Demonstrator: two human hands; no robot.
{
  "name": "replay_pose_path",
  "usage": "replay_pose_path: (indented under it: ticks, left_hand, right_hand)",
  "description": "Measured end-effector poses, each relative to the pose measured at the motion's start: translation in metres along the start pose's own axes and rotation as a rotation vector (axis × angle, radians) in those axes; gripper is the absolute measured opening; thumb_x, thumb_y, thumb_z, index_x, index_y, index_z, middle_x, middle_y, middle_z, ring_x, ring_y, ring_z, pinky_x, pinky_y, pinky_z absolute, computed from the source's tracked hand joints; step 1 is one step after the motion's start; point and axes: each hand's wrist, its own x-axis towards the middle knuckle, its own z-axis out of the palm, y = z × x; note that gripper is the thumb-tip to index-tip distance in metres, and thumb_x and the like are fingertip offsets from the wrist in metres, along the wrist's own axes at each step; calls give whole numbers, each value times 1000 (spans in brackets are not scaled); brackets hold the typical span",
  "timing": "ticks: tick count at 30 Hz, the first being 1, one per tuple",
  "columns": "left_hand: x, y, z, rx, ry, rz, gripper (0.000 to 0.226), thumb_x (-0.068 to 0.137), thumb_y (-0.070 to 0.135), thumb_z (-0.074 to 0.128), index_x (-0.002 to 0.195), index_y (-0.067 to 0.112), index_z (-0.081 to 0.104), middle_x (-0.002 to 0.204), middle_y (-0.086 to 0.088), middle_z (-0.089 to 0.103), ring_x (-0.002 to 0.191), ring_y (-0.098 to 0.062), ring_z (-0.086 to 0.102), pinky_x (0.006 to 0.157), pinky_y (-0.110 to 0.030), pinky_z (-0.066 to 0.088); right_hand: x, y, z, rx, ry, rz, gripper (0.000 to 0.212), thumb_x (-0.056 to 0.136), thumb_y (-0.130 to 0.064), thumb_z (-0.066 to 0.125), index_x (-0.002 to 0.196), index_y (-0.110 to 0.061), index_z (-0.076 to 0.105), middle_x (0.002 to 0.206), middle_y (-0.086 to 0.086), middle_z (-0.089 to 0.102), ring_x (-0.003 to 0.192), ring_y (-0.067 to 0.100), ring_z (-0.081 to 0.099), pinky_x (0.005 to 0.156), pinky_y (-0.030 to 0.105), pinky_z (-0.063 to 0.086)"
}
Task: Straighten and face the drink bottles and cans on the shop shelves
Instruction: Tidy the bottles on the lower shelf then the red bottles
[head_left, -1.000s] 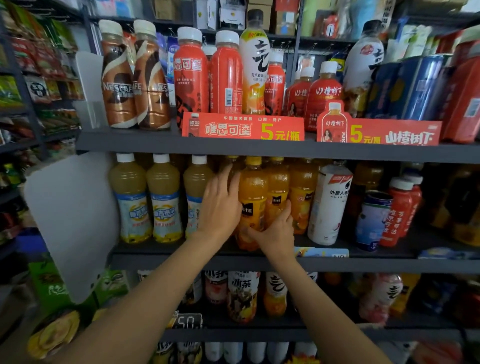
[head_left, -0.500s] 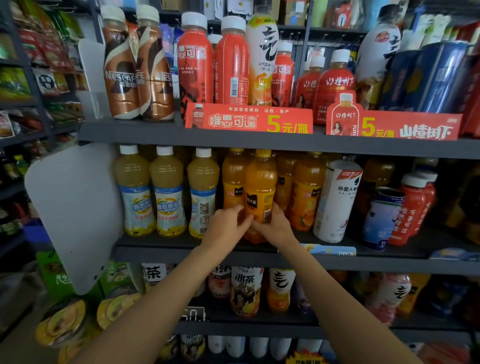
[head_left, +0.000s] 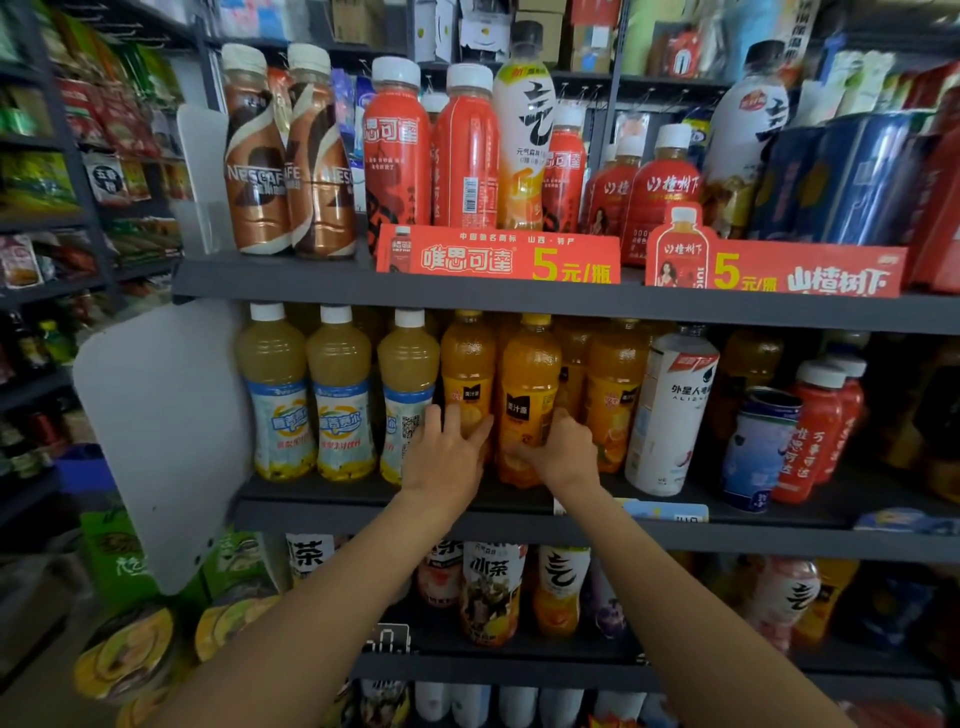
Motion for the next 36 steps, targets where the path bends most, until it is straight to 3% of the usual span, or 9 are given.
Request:
replay_pose_path:
  ticks: [9, 14, 16, 19, 22, 25, 28, 31, 36]
  left_hand:
    - [-6, 3, 2, 140, -35, 6, 69, 94, 26, 47, 149, 30, 5, 142, -19, 20, 131, -33, 22, 104, -38, 30]
    - [-13, 8, -9, 86, 44, 55, 59, 92, 22, 49, 144, 23, 22, 136, -13, 30, 126, -30, 29, 101, -37, 32]
    - [-15, 11, -15, 47, 148, 144, 57, 85, 19, 57, 138, 19, 37, 130, -11, 41, 120, -29, 40, 93, -38, 39]
    - [-7, 21, -16, 12, 281, 235, 58, 56, 16, 80, 111, 13, 63, 105, -11, 60, 93, -29, 59, 70, -36, 50]
    - [-1, 42, -18, -95, 291, 267, 54, 64, 15, 76, 115, 11, 60, 113, -12, 58, 101, -30, 58, 76, -38, 49]
    - [3, 64, -12, -101, 234, 289, 54, 87, 18, 51, 139, 14, 36, 138, -9, 36, 125, -28, 36, 97, -37, 33]
    - [5, 77, -6, -114, 200, 296, 55, 91, 20, 43, 144, 17, 26, 144, -6, 27, 131, -26, 28, 102, -36, 27]
    - [8, 89, 1, -273, 163, 278, 54, 91, 19, 44, 143, 15, 29, 142, -6, 28, 131, -25, 27, 103, -36, 29]
    - [13, 114, 6, -703, 106, 173, 61, 90, 27, 55, 142, 13, 27, 140, -6, 30, 131, -22, 31, 106, -31, 30]
  right_hand:
    - [3, -12, 13, -35, 31, 57, 61, 82, -36, 68, 126, -6, 36, 130, 15, 48, 120, 33, 49, 94, 42, 44]
    - [-1, -14, 16, -8, 49, 64, 71, 82, -37, 68, 131, -5, 29, 137, 17, 37, 127, 36, 39, 98, 42, 40]
    - [-11, -8, 8, 40, 218, -37, 66, 80, -34, 70, 126, -3, 35, 132, 16, 38, 123, 33, 41, 96, 39, 41]
    - [-22, 9, -27, 149, 542, -107, 62, 80, -25, 72, 127, -2, 39, 129, 15, 40, 118, 26, 42, 96, 33, 42]
    - [-13, 35, -74, 205, 715, 48, 72, 79, -23, 74, 134, 0, 33, 138, 19, 31, 126, 31, 33, 102, 37, 36]
    - [10, 55, -101, 187, 568, 149, 86, 76, -32, 76, 139, -1, 26, 141, 20, 33, 129, 36, 34, 100, 44, 38]
    - [26, 62, -103, 167, 339, 181, 75, 75, -39, 75, 129, -7, 33, 128, 17, 51, 116, 37, 51, 87, 47, 46]
    - [31, 68, -99, 155, 364, 127, 69, 71, -37, 78, 119, -6, 39, 121, 16, 55, 111, 36, 55, 87, 49, 49]
    - [11, 79, -101, 295, 382, -17, 62, 70, -23, 80, 117, -8, 43, 113, 9, 59, 104, 25, 58, 76, 28, 45]
